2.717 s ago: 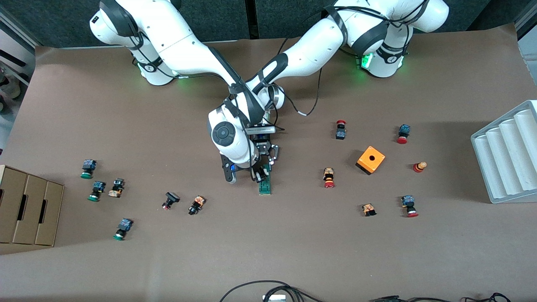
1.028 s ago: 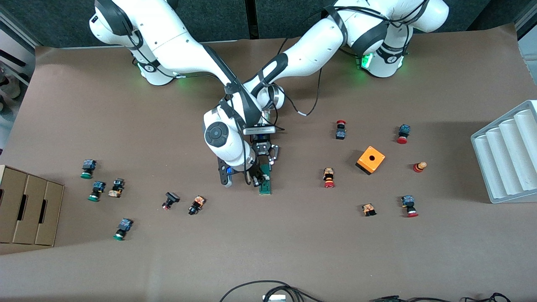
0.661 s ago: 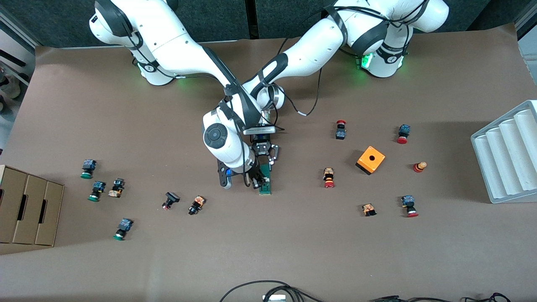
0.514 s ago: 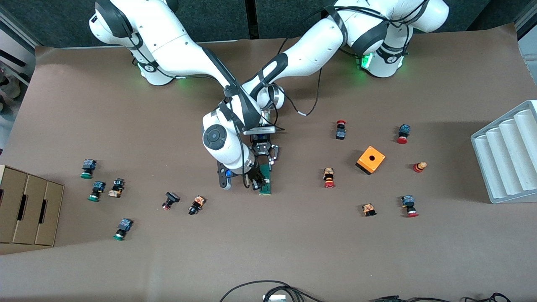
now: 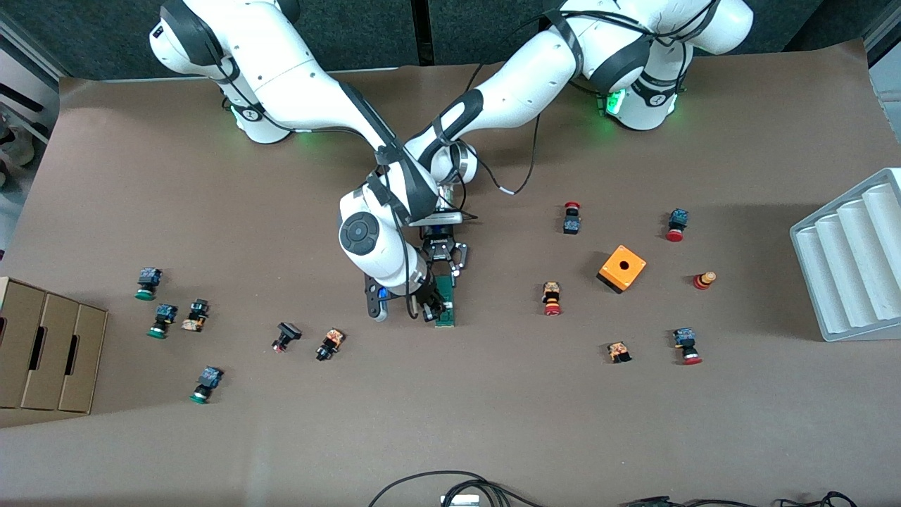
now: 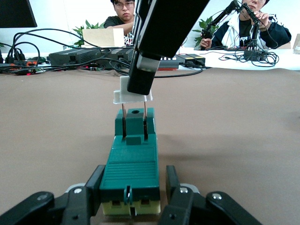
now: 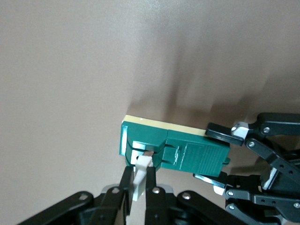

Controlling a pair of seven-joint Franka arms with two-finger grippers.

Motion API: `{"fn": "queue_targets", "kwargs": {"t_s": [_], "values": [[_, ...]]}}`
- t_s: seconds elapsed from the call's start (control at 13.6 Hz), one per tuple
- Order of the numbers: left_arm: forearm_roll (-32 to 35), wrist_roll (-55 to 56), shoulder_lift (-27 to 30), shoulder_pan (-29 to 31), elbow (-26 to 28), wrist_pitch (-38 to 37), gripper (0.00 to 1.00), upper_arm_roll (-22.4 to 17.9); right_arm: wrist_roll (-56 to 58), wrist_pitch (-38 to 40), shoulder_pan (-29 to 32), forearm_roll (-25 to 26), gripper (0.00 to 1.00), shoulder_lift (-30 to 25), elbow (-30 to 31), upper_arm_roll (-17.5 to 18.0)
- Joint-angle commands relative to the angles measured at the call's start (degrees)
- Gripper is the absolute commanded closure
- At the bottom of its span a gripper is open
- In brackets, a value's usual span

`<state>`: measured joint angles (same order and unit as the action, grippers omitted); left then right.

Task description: Close load switch with both arms

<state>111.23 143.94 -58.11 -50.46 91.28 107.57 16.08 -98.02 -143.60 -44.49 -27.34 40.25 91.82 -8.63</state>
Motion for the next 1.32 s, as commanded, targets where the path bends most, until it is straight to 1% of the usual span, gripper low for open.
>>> {"fn": "queue_targets", "kwargs": {"t_s": [0.0,0.07,0.15,0.22,1.25], "values": [[0.7,-0.1,-0.6,-0.3,-0.9,-0.9,0.42,0.2,0.6,-1.5,0.4,-2.2,0.85,4.3,-5.8,-0.5],[0.7,-0.1,-0.6,-0.3,-0.9,-0.9,0.42,0.2,0.6,-1.5,0.4,-2.2,0.84,4.4,-5.9,-0.5],[0.7,-0.1,-0.6,-0.3,-0.8,-0.9,0.42,0.2,0.6,-1.5,0.4,-2.2,0.79,4.4,-5.9,-0.5],[0.7,-0.1,-0.7,-0.3,-0.8,-0.9,0.42,0.1,0.6,-1.5,0.4,-2.2,0.76,4.7,-5.9,-0.6],[0.7,-0.1,-1.0,-0.3,-0.8,-0.9,0.42,0.2,0.3,-1.7,0.5,-2.3,0.77,7.0,-7.9,-1.5]]}}
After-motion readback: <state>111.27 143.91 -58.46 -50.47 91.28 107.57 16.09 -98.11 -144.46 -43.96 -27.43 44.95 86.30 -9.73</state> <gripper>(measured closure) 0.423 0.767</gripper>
